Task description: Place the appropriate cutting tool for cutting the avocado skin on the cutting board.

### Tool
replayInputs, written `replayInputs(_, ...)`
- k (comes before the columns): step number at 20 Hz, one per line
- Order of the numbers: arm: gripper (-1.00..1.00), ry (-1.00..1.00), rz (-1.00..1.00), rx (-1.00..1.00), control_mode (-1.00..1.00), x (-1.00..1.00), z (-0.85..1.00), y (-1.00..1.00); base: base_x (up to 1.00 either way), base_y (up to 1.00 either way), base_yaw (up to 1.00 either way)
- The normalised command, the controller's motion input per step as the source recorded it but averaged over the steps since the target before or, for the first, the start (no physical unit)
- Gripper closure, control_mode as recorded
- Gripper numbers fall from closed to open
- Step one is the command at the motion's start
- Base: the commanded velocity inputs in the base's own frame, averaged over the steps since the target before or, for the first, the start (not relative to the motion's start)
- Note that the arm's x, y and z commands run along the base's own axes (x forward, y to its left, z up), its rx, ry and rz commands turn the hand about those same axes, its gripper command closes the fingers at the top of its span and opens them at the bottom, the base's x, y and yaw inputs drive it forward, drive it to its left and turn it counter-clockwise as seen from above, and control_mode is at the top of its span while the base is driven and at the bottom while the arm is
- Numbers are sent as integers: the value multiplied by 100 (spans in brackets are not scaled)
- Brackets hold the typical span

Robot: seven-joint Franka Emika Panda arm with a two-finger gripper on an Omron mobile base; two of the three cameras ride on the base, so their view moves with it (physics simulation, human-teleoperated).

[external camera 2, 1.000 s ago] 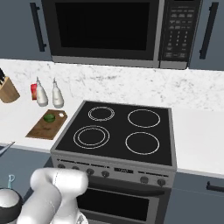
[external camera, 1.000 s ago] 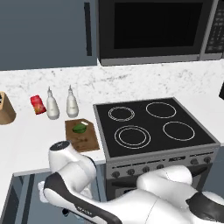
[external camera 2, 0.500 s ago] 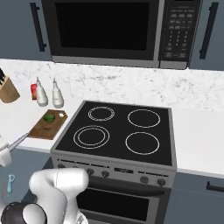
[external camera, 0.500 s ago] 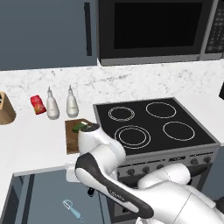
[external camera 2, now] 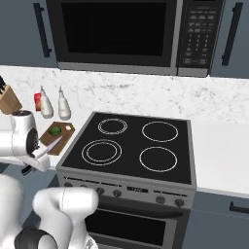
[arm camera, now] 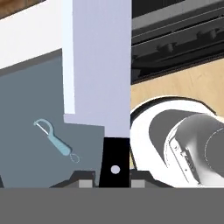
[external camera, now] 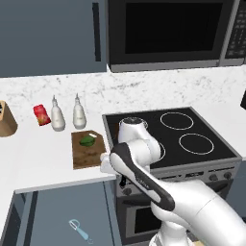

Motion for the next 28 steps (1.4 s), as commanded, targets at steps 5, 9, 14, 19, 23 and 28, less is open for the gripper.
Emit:
replayInputs(5, 100, 2, 0, 5, -100, 100, 0, -16, 0, 0, 0)
replayInputs(9, 100, 2, 0, 1, -100, 99, -4, 4, 0, 0, 0)
replayInputs(14, 100, 8, 0, 0, -100, 52, -31, 10, 0, 0, 0)
replayInputs(19, 100, 0, -8, -1, -100, 67, -3, 68, 0, 0, 0)
replayInputs(23, 100, 0, -6, -4, -100, 62, -5, 69, 0, 0, 0)
replayInputs(28, 100, 0, -2, 0, -100, 57, -32, 24, 0, 0, 0)
